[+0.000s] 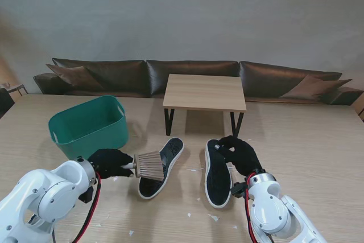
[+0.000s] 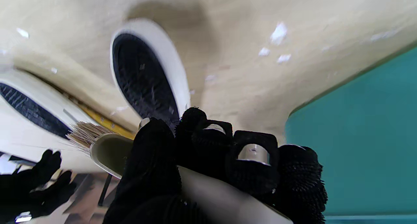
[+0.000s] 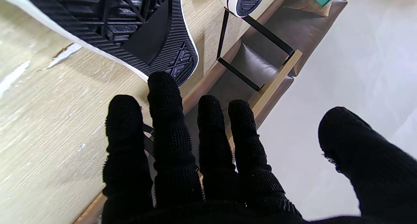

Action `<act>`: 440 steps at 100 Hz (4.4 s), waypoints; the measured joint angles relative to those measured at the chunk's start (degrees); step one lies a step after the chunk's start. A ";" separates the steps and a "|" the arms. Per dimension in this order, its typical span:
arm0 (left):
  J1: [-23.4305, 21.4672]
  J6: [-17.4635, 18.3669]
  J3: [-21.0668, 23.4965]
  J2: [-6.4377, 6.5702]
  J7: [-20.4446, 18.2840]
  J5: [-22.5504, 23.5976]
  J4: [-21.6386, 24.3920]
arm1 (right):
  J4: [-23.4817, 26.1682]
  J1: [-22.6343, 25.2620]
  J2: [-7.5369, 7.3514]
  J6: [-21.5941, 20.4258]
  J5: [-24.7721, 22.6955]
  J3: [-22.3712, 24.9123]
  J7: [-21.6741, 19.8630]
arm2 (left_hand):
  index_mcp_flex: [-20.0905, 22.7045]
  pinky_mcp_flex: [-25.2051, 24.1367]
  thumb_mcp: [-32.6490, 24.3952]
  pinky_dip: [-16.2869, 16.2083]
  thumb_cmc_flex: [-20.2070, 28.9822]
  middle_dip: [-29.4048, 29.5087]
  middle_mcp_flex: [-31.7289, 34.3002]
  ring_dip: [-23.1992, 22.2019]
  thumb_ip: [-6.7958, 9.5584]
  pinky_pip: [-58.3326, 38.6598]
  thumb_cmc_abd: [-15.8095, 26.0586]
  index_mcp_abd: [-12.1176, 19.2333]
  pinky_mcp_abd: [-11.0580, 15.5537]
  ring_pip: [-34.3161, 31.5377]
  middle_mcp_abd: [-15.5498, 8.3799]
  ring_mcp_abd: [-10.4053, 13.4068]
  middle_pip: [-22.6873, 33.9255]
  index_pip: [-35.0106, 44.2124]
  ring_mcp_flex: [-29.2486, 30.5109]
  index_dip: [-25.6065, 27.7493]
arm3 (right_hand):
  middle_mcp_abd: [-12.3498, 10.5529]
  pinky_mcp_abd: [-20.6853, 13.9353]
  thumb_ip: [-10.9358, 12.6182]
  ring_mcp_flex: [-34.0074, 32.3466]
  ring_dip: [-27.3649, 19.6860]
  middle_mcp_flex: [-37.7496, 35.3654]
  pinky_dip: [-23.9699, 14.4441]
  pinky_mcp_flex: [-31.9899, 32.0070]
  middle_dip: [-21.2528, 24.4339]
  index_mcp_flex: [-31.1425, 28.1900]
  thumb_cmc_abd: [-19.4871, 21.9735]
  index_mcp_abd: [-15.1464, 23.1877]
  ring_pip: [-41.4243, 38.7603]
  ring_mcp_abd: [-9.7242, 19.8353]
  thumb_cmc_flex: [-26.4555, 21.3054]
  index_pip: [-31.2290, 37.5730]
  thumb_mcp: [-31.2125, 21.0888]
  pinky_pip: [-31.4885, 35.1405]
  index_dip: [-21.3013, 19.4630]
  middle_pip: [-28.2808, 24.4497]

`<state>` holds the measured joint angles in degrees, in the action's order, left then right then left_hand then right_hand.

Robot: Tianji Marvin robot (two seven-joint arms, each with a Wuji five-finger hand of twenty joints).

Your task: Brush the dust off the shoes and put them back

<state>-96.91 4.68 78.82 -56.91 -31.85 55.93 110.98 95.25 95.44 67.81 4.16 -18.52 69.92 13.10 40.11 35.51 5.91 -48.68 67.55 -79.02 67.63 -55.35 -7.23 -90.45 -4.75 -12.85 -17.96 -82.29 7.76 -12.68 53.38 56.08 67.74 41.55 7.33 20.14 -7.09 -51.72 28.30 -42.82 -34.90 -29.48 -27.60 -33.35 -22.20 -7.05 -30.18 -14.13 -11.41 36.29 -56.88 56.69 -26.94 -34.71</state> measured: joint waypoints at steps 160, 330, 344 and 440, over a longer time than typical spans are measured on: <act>-2.16 -4.41 -0.78 0.04 -6.18 0.02 -0.31 | -0.29 -0.42 0.13 0.51 0.48 0.39 0.40 | 0.02 0.00 0.00 -0.01 0.01 0.00 0.00 0.00 0.00 0.00 0.00 -0.04 -0.01 0.00 0.00 -0.01 0.00 -0.10 0.00 0.00 | 0.02 0.00 0.00 0.00 0.00 0.00 0.00 0.00 0.01 0.00 0.00 -0.01 -0.01 -0.01 0.00 0.01 0.00 0.00 0.00 0.00; 40.02 -11.66 -44.39 -3.93 11.47 -19.15 -26.81 | 0.04 -1.36 1.22 2.19 0.99 3.73 4.71 | 0.05 0.28 0.00 0.00 0.01 0.00 0.00 0.00 0.00 -0.04 0.00 -0.18 -0.03 -0.05 0.02 -0.01 -0.01 -0.69 0.24 0.01 | 0.21 0.01 0.00 0.00 0.00 0.00 0.00 0.00 0.01 0.00 0.00 -0.08 -0.01 -0.15 0.00 0.01 0.00 0.00 0.00 0.00; 42.45 -12.75 -46.99 -4.62 12.40 -20.51 -29.30 | 0.08 -1.32 1.21 2.19 1.01 3.73 4.62 | 0.06 0.68 0.00 0.00 0.01 0.00 0.00 0.00 0.00 -0.05 0.00 -0.19 -0.03 -0.07 0.02 -0.01 -0.01 -0.73 0.34 0.00 | 0.23 0.01 0.00 0.00 0.00 0.00 0.00 0.00 0.01 0.00 0.00 -0.08 -0.01 -0.15 0.00 0.01 0.00 0.00 0.00 0.00; 39.83 -10.94 -45.71 -3.45 6.94 -22.16 -26.04 | 0.66 -0.93 1.20 2.55 1.38 4.24 4.27 | 0.07 0.73 0.00 -0.01 0.01 0.03 0.00 0.00 0.00 -0.09 0.00 -0.19 -0.05 -0.21 0.02 -0.01 -0.01 -0.96 0.36 0.02 | 0.27 0.04 0.00 0.00 0.00 0.00 0.00 0.00 0.01 0.00 0.00 -0.09 -0.01 -0.17 0.00 0.01 0.00 0.00 0.00 0.00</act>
<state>-57.08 -6.26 33.11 -60.36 -24.91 33.78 84.94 95.91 94.51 69.00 6.71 -17.14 74.17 17.37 40.17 36.24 5.91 -48.69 67.56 -78.99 67.63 -55.35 -7.23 -90.54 -4.75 -13.05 -18.01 -82.50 7.78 -12.69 53.37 55.12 68.10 41.57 7.59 20.17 -7.09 -51.72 28.30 -42.82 -34.90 -29.48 -27.59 -33.36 -22.20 -7.14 -30.19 -14.30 -11.41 36.30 -56.88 56.69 -26.94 -34.71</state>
